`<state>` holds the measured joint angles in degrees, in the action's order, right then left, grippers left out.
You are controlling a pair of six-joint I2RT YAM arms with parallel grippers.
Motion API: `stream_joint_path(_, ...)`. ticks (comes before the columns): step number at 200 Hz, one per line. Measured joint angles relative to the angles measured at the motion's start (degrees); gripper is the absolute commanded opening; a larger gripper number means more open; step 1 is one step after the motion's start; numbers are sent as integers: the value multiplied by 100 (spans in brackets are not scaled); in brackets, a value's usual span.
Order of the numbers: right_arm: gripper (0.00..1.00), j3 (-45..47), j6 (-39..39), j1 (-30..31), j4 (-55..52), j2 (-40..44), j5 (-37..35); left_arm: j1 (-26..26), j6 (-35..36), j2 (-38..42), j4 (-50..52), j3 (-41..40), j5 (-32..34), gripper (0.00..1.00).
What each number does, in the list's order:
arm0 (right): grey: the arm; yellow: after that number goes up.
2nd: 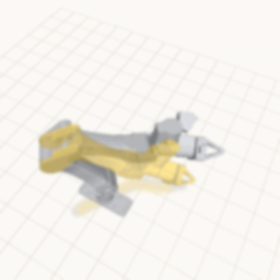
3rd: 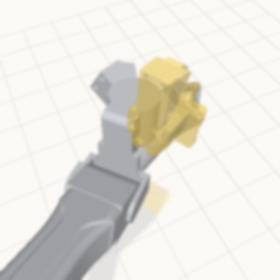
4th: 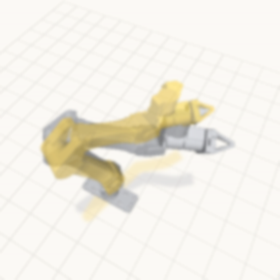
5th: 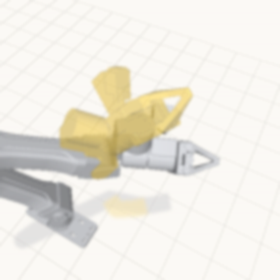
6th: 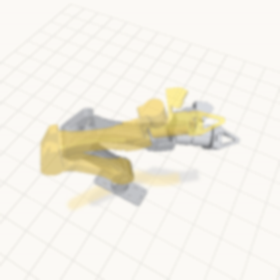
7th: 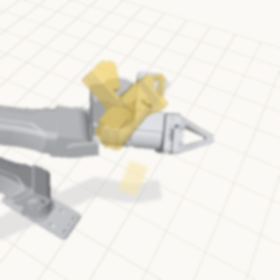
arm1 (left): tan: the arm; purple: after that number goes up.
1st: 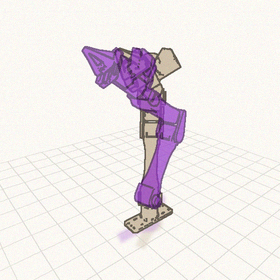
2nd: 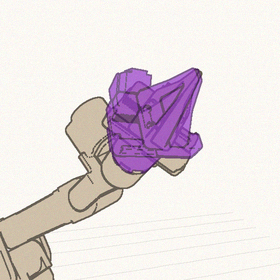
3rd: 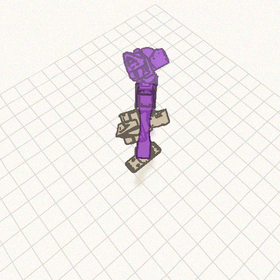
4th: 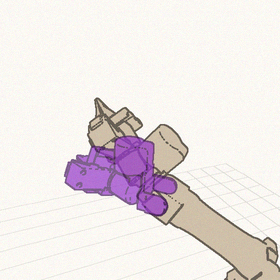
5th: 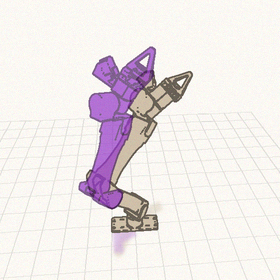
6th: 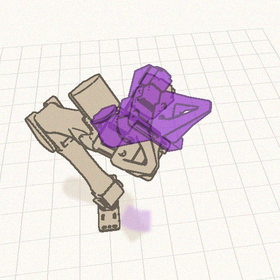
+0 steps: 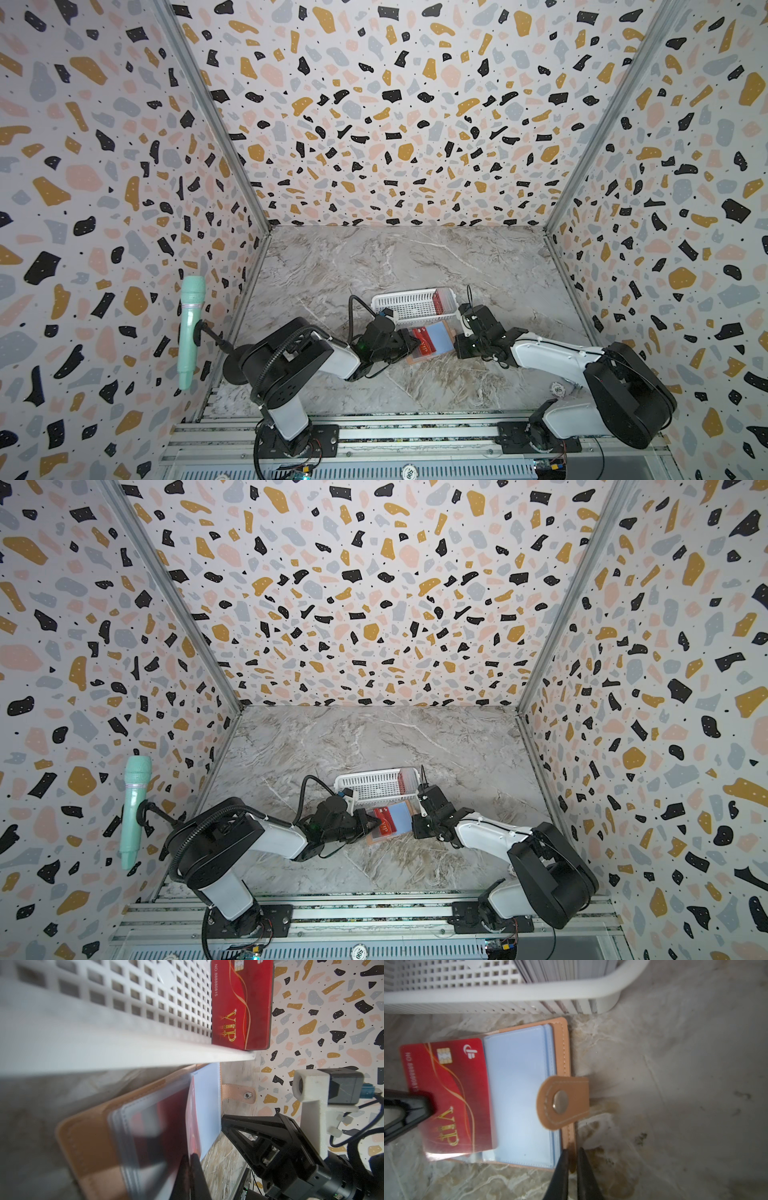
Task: Insert credit cards into a card holder
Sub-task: Insert the credit card into the card slot.
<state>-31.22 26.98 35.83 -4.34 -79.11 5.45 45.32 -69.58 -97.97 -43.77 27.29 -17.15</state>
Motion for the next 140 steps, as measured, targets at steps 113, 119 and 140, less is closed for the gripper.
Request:
stream_joint_path(113,11,0,2,20,13,-13,-15,-26,-37,-310,-284,87,-249,0)
stream_joint_path(119,11,0,0,22,13,-13,-17,-26,-52,-313,-286,87,-249,0)
stream_joint_path(140,11,0,2,28,13,-13,-22,-26,-68,-317,-293,90,-258,0)
